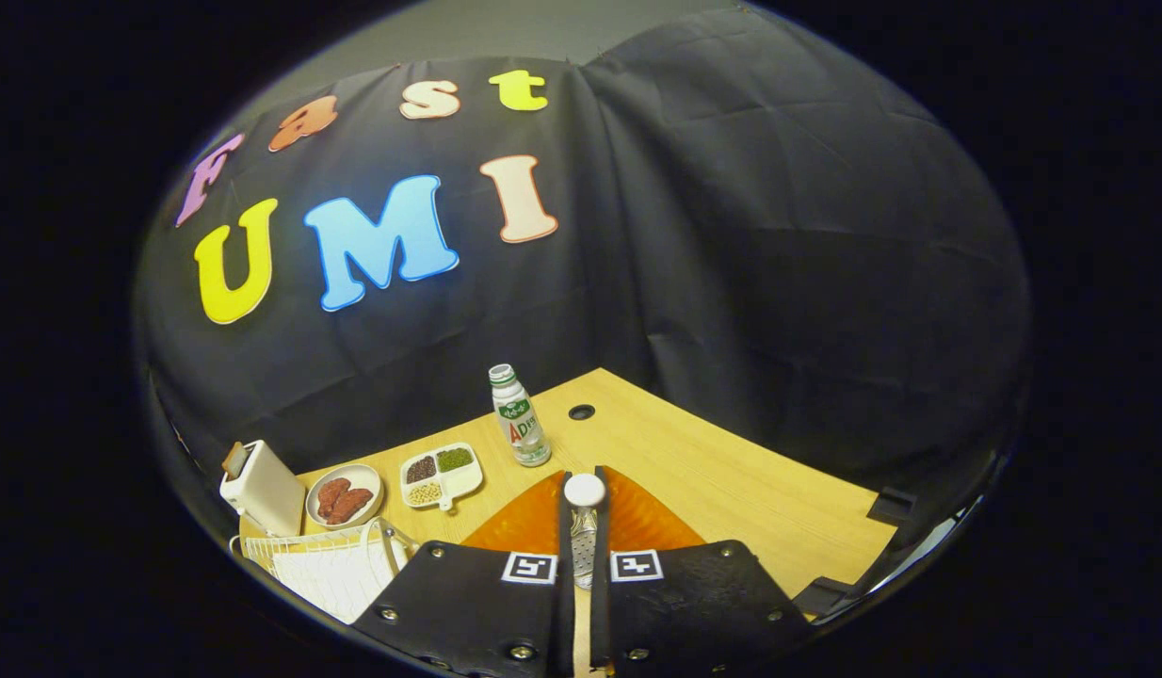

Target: Take the plate from the dish rack, then take the spoon from the basket and place it into the plate.

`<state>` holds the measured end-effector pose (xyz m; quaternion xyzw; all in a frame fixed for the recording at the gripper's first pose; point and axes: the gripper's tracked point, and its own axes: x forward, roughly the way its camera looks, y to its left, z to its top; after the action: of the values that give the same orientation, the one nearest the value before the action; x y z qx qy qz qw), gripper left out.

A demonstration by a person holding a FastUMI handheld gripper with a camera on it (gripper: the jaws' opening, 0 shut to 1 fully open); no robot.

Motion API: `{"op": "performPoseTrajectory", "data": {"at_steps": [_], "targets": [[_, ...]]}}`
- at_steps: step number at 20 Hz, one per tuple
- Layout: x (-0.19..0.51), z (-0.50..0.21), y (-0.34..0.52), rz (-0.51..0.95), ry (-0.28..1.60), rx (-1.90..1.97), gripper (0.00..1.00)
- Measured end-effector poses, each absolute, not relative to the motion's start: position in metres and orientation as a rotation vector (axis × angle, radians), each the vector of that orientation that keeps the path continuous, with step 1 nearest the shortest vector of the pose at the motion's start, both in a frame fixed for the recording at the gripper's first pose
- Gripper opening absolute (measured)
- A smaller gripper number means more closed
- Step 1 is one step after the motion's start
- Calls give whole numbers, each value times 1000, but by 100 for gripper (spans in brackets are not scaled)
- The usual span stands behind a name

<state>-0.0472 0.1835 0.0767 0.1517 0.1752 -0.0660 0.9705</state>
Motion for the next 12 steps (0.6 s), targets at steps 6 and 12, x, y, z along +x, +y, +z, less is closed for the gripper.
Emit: {"op": "performPoseTrajectory", "data": {"at_steps": [6,12], "targets": [[-103,111,253,18,323,260,6],[-171,111,346,250,351,203,6]]}}
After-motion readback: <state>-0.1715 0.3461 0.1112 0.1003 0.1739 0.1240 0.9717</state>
